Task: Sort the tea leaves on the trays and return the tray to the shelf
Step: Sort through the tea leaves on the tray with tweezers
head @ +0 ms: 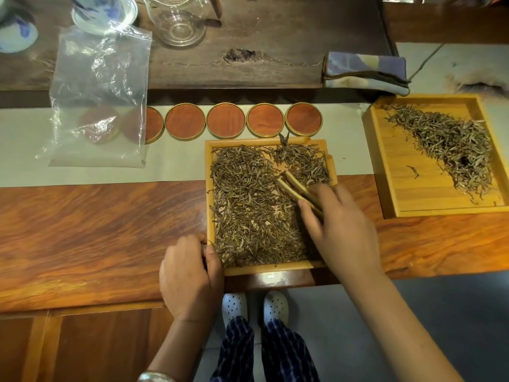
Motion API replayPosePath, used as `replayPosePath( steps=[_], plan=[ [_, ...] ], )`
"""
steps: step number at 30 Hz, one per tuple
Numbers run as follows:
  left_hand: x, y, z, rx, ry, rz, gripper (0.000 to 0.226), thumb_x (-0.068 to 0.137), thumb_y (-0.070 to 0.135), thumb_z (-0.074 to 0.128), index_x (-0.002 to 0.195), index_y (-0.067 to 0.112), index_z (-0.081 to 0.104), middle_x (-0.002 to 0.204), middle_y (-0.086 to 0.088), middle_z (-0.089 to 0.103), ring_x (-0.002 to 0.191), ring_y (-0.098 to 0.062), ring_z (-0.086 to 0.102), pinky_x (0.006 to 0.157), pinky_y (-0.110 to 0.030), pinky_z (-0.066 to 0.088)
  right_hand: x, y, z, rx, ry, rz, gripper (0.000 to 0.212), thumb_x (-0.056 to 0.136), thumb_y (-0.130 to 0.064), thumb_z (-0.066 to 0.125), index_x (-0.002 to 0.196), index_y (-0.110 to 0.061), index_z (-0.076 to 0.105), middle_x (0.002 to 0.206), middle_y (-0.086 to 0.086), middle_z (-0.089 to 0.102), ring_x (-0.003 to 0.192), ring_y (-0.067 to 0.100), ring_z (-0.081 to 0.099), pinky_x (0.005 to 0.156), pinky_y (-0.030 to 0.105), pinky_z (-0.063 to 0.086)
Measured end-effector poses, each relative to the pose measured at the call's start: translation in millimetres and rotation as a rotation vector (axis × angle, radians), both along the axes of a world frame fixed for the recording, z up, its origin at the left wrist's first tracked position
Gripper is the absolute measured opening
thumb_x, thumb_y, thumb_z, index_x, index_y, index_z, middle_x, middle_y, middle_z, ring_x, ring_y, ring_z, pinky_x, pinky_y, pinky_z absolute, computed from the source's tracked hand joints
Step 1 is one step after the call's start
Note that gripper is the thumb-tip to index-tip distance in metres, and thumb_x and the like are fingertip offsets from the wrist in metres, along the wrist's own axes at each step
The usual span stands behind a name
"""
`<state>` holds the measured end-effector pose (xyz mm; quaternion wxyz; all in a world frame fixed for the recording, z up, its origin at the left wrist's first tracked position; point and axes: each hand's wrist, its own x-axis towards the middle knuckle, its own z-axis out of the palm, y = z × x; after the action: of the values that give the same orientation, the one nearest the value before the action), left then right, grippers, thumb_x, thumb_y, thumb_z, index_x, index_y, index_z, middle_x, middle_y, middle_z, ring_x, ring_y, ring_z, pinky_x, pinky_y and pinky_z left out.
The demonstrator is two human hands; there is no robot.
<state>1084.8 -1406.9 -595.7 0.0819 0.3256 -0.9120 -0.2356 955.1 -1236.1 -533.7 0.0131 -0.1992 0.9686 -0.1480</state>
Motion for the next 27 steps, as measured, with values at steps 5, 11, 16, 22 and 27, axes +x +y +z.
replayPosePath(
  steps=[5, 11, 16, 22, 27],
  plan=[
    [1, 0, 0, -0.010, 0.003, -0.006, 0.019, 0.084, 0.031, 0.037, 0.081, 0.016, 0.048, 0.072, 0.005, 0.038, 0.068, -0.017, 0.033, 0.062, -0.033, 0.028, -27, -11, -1, -0.042, 0.052, -0.077, 0.032, 0.097, -0.036, 0.047, 0.115, -0.011, 0.056, 0.102, 0.011, 0.057, 0.075, 0.029, 0.060, 0.053, 0.026, 0.036],
    [1, -1, -2, -0.011, 0.007, -0.010, 0.017, 0.084, 0.032, 0.035, 0.079, 0.018, 0.044, 0.071, 0.004, 0.039, 0.066, -0.018, 0.034, 0.061, -0.033, 0.028, -30, -25, -5, 0.021, 0.027, -0.025, 0.031, 0.098, -0.037, 0.045, 0.112, -0.013, 0.059, 0.102, 0.009, 0.056, 0.077, 0.028, 0.060, 0.055, 0.028, 0.040],
    [2, -1, -3, -0.033, 0.029, -0.034, 0.012, 0.086, 0.031, 0.036, 0.078, 0.024, 0.033, 0.071, 0.006, 0.033, 0.064, -0.016, 0.032, 0.060, -0.032, 0.026, -22, -19, -3, -0.024, 0.034, -0.038, 0.031, 0.097, -0.036, 0.047, 0.111, -0.012, 0.060, 0.100, 0.009, 0.058, 0.074, 0.029, 0.061, 0.054, 0.029, 0.044],
    [2, -1, -4, -0.043, 0.037, -0.038, 0.015, 0.086, 0.031, 0.035, 0.079, 0.019, 0.040, 0.072, 0.006, 0.034, 0.066, -0.016, 0.031, 0.060, -0.032, 0.026, -42, -33, -4, 0.050, 0.050, -0.067, 0.032, 0.098, -0.036, 0.044, 0.115, -0.012, 0.055, 0.105, 0.011, 0.055, 0.081, 0.032, 0.060, 0.057, 0.032, 0.040],
    [2, -1, -3, -0.047, 0.040, -0.040, 0.015, 0.087, 0.030, 0.036, 0.079, 0.018, 0.041, 0.071, 0.005, 0.036, 0.064, -0.018, 0.034, 0.059, -0.032, 0.026, -25, -34, 2, 0.001, 0.021, 0.000, 0.030, 0.097, -0.036, 0.047, 0.110, -0.012, 0.059, 0.101, 0.010, 0.056, 0.077, 0.031, 0.059, 0.054, 0.030, 0.040]
  ],
)
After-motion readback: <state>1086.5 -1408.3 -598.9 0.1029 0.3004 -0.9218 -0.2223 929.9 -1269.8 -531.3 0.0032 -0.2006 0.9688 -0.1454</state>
